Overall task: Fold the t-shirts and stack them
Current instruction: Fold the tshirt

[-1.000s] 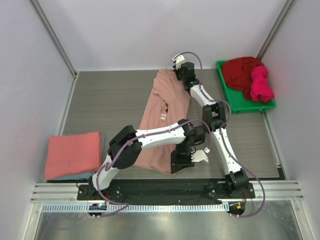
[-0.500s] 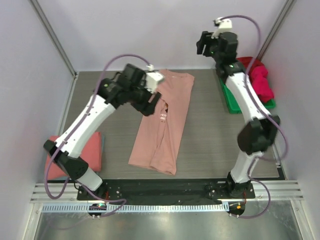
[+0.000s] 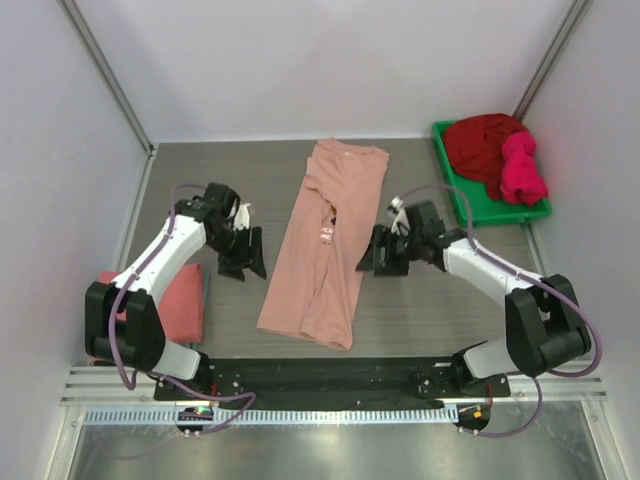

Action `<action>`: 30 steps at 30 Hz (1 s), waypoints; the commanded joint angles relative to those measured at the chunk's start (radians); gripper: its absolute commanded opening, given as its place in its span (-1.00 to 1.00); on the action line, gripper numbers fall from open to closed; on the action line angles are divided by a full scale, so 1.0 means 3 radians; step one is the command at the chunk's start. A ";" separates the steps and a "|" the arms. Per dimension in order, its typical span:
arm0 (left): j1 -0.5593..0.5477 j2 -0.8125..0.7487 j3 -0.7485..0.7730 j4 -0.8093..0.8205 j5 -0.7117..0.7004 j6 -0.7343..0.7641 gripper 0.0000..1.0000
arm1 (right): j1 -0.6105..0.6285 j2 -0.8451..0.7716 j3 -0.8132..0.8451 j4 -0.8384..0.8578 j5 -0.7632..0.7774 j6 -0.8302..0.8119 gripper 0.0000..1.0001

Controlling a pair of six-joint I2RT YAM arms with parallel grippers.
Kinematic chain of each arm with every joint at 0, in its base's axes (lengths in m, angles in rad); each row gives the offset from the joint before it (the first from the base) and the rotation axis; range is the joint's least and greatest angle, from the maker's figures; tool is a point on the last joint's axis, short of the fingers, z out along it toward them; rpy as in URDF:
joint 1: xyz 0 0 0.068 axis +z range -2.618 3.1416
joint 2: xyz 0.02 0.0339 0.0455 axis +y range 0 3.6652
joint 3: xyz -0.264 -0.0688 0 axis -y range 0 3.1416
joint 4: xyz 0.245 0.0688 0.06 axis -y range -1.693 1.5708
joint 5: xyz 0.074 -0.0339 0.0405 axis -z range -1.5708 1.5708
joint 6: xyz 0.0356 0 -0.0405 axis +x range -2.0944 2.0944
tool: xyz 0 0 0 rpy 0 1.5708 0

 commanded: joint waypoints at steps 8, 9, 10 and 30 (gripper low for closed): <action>0.0079 -0.0401 -0.1126 0.0512 0.0408 -0.0504 0.11 | 0.0694 -0.0371 -0.0968 0.0380 -0.0558 0.0988 0.34; 0.0084 -0.0350 -0.1152 0.0527 0.0403 -0.0555 0.08 | 0.0709 -0.0366 -0.1031 0.0416 -0.0548 0.1034 0.34; 0.0079 -0.0314 -0.1177 0.0557 0.0403 -0.0566 0.08 | 0.0725 -0.0366 -0.1087 0.0437 -0.0527 0.1075 0.34; 0.0079 0.0637 -0.1106 0.0599 0.0224 -0.0607 -0.17 | 0.1211 0.0110 -0.0960 0.0279 -0.0087 0.1495 0.14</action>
